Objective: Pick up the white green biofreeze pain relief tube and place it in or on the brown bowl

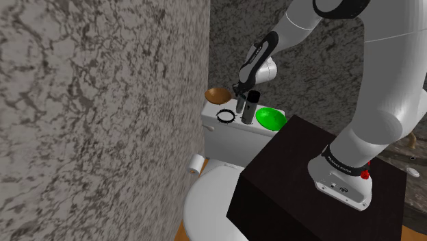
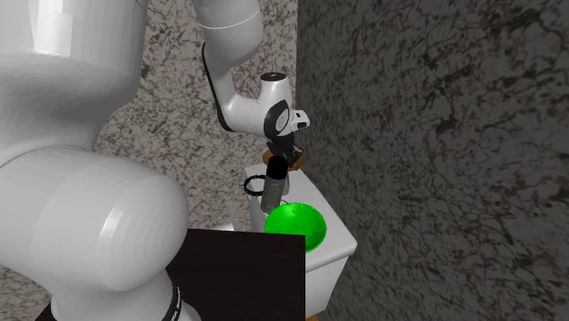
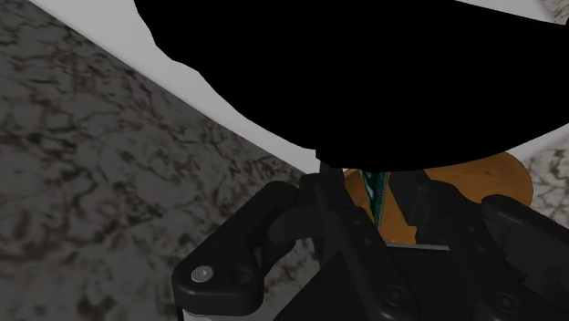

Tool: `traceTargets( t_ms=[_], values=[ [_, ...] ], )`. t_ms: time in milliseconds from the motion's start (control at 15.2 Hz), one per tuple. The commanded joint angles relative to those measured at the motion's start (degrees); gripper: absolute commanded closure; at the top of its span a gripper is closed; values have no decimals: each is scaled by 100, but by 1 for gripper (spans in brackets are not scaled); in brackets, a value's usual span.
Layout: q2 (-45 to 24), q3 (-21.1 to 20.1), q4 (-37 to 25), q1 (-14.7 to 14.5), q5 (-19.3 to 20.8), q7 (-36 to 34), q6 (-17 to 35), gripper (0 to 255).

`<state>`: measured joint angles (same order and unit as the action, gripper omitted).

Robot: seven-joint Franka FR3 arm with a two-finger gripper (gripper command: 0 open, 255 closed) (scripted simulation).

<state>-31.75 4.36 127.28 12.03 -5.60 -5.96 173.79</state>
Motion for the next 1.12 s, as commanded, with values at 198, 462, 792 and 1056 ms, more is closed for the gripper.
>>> traceTargets(
  t_ms=[198,462,792,1056],
  values=[
    [2,0,1,1,0,1,-1,255],
    [-1,0,0,0,0,0,1,255],
    [386,90,108,-78,42,-33,-280,255],
    [686,167,173,-142,89,-68,-517,255]
  ],
)
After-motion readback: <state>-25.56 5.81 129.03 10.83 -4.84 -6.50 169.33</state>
